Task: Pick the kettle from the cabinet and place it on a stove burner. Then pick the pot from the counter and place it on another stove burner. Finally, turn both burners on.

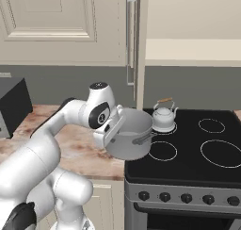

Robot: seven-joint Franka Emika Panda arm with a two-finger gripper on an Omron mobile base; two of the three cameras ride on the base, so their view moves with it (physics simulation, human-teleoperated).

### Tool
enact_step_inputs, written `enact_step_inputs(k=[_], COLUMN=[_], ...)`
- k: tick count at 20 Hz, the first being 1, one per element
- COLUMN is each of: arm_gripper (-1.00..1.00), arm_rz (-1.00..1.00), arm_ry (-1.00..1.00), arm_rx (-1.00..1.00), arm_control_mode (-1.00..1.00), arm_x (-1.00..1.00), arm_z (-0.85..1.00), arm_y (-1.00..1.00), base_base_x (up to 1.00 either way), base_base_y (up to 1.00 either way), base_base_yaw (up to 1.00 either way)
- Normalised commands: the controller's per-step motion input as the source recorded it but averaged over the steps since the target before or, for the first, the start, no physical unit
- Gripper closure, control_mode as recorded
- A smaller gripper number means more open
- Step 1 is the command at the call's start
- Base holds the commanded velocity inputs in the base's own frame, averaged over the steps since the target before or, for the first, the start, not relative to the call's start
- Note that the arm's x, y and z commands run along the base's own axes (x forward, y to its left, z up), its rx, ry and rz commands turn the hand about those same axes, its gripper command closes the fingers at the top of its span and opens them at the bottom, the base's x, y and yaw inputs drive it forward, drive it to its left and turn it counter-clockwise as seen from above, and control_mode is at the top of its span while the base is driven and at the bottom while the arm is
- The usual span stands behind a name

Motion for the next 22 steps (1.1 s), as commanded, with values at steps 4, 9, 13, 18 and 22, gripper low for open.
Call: enact_step_inputs(k=[4,9,13,18,22], arm_gripper=[1.0,1.0,1.0,1.0,1.0], arm_rz=[-0.05,-0.05,-0.04,-0.04,-0.05], arm_ry=[0.0,0.0,0.0,0.0,0.0], arm_rx=[0.0,0.0,0.0,0.0,0.0], arm_control_mode=[-1.0,-1.0,-1.0,-1.0,-1.0], arm_x=[0.2,0.18,0.16,0.18,0.22], arm_z=[-0.05,-0.1,-0.11,-0.11,-0.13], arm_y=[-0.18,-0.21,-0.21,-0.2,-0.21], base_base_x=[0.0,0.0,0.0,0.0,0.0], base_base_y=[0.0,0.0,0.0,0.0,0.0], base_base_yaw=[0.0,0.0,0.0,0.0,0.0])
